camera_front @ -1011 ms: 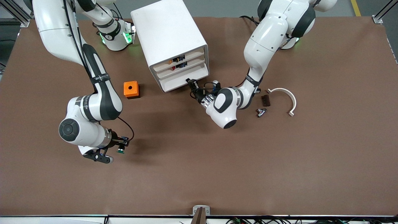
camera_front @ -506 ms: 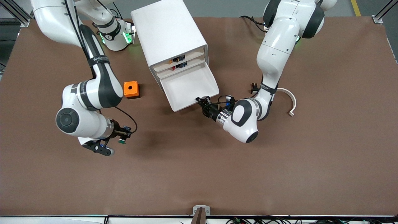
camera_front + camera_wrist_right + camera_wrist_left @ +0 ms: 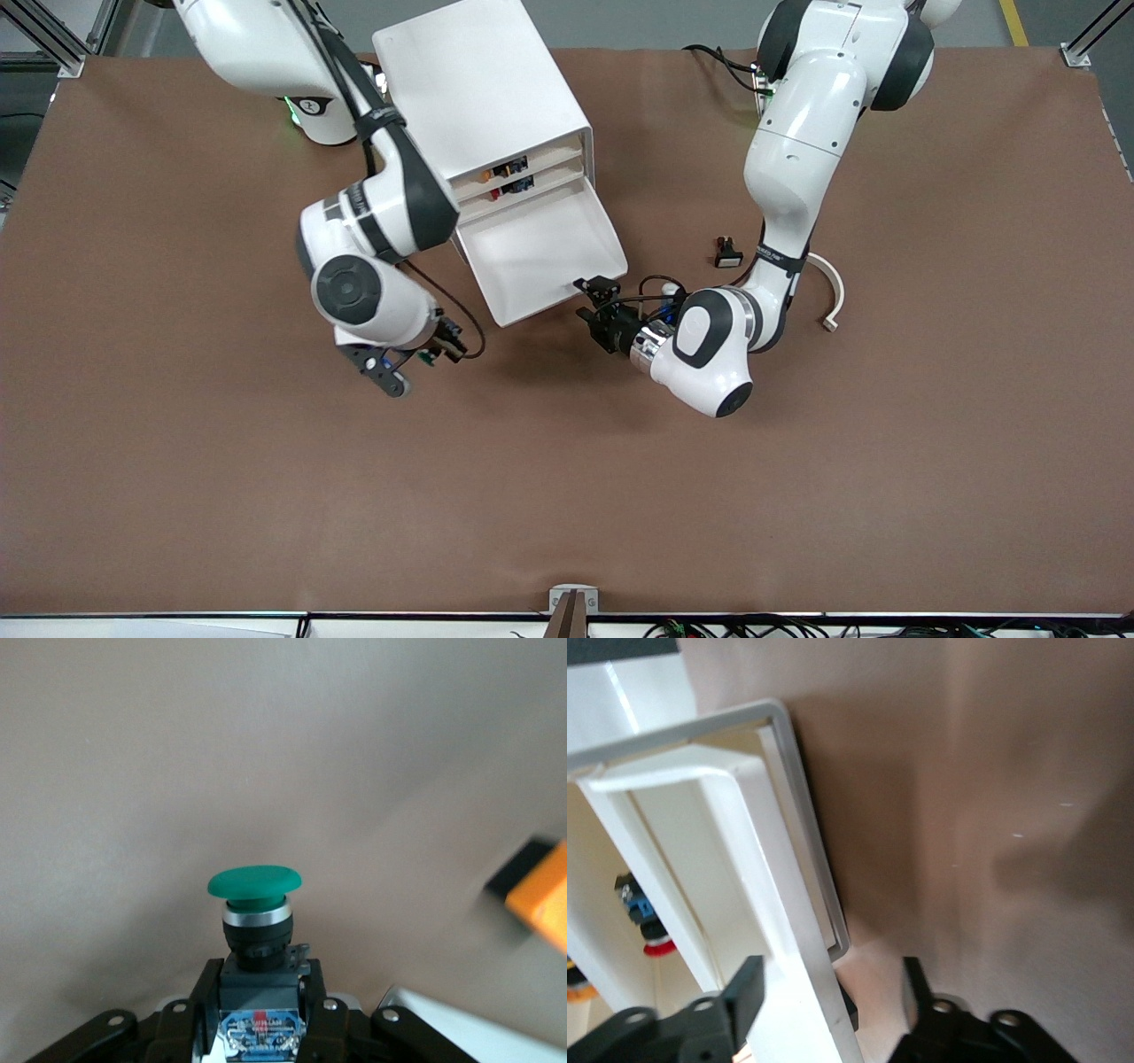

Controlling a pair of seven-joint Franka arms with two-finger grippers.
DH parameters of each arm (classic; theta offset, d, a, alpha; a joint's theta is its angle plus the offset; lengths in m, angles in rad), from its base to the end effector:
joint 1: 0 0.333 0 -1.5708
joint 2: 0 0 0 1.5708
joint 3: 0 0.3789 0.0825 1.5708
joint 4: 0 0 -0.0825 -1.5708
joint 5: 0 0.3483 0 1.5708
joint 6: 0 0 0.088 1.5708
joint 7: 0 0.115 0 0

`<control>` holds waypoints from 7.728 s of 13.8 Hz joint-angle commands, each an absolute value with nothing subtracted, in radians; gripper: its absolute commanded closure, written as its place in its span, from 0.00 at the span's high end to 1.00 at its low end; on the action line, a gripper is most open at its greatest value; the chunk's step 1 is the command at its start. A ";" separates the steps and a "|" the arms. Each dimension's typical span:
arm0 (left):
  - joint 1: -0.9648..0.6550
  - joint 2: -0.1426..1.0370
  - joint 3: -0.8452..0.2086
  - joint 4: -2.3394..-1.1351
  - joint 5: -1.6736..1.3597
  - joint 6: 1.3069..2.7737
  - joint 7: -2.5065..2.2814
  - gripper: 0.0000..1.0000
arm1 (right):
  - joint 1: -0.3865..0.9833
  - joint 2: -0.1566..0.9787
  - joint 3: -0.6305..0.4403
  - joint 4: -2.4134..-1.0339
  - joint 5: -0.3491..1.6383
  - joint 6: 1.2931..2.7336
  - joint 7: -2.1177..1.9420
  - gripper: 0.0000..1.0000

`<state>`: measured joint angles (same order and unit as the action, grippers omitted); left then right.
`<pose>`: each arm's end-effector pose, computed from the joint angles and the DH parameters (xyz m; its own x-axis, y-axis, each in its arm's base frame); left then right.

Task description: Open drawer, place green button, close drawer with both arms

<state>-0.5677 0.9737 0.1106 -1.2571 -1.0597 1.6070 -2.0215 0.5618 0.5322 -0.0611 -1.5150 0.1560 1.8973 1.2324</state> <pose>0.5919 -0.4278 0.2234 -0.5037 0.8019 -0.3213 0.5821 0.0402 -0.8122 0.5874 0.3448 0.4054 0.6923 -0.7056 -0.1513 -0.6983 -0.7079 0.1062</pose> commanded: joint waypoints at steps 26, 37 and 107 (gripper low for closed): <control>-0.486 0.647 0.057 -1.270 -0.201 1.600 -0.775 1.00 | 0.557 0.381 -0.084 -1.601 0.118 2.040 1.509 1.00; -0.752 0.796 0.052 -1.402 -0.218 2.077 -0.808 1.00 | 0.187 0.204 -0.087 -1.600 0.114 1.766 0.550 1.00; 0.017 -0.052 -0.101 -1.555 0.029 1.460 -0.172 1.00 | 0.035 0.021 -0.020 -1.557 -0.005 1.594 0.112 1.00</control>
<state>0.0096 -0.0670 -0.0984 -1.5811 0.0323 1.4609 -0.1848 0.0551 0.0320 -0.0393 -1.5563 -0.0056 1.6022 0.0944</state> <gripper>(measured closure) 0.000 0.000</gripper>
